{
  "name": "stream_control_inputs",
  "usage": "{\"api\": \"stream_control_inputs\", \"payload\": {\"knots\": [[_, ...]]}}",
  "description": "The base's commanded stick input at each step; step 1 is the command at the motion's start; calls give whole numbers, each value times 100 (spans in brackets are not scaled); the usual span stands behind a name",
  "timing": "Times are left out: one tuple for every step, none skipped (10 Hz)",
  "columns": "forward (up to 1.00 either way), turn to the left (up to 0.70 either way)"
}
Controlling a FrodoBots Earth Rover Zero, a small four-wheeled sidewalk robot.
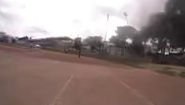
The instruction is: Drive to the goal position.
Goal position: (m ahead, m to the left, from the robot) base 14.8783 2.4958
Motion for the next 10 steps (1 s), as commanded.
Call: {"api": "stream_control_inputs", "payload": {"knots": [[70, 0], [70, 0], [70, 0], [70, 0], [70, 0], [70, 0], [70, 0], [70, 0], [70, 0], [70, 0]]}}
